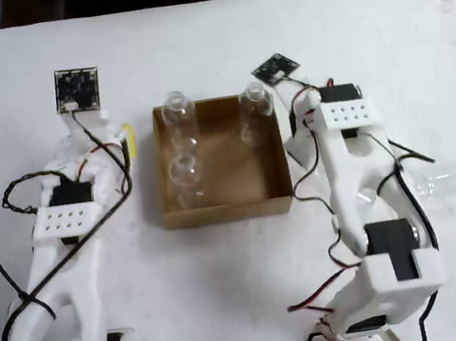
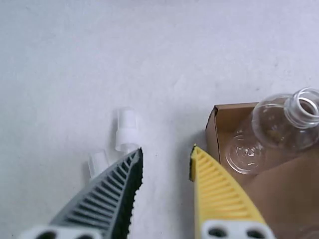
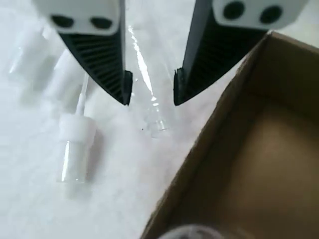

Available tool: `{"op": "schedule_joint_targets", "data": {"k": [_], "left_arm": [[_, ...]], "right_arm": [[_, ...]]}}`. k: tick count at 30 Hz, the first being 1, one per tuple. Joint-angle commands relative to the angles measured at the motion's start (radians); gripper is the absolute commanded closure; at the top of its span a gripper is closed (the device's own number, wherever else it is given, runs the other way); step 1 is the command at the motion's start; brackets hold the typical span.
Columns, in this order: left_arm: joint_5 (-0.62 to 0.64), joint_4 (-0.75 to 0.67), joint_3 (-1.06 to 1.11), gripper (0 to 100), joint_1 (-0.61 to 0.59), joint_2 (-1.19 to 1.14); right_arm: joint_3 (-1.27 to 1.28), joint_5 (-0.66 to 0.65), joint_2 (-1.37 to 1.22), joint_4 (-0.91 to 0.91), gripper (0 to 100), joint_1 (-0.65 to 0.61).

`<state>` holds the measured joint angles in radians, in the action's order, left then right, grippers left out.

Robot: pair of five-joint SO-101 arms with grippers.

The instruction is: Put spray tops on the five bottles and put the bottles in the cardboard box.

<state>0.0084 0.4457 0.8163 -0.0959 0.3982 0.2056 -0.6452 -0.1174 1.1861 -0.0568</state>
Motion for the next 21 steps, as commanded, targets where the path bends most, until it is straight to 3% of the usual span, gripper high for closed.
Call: {"op": "schedule_joint_targets", "data": {"k": [1, 10, 21], "left_arm": [[0.003, -0.021, -0.006, 85, 0.002, 0.002], [0.003, -0.023, -0.006, 85, 0.002, 0.002], [0.003, -0.023, -0.006, 85, 0.002, 0.002]], "right_arm": [[-0.049, -0.064, -0.015, -0.002, 87.5, -0.002], [-0.043, -0.071, -0.05, -0.038, 81.6, -0.002], [-0.04, -0.071, -0.051, -0.039, 81.4, -0.038]]}}
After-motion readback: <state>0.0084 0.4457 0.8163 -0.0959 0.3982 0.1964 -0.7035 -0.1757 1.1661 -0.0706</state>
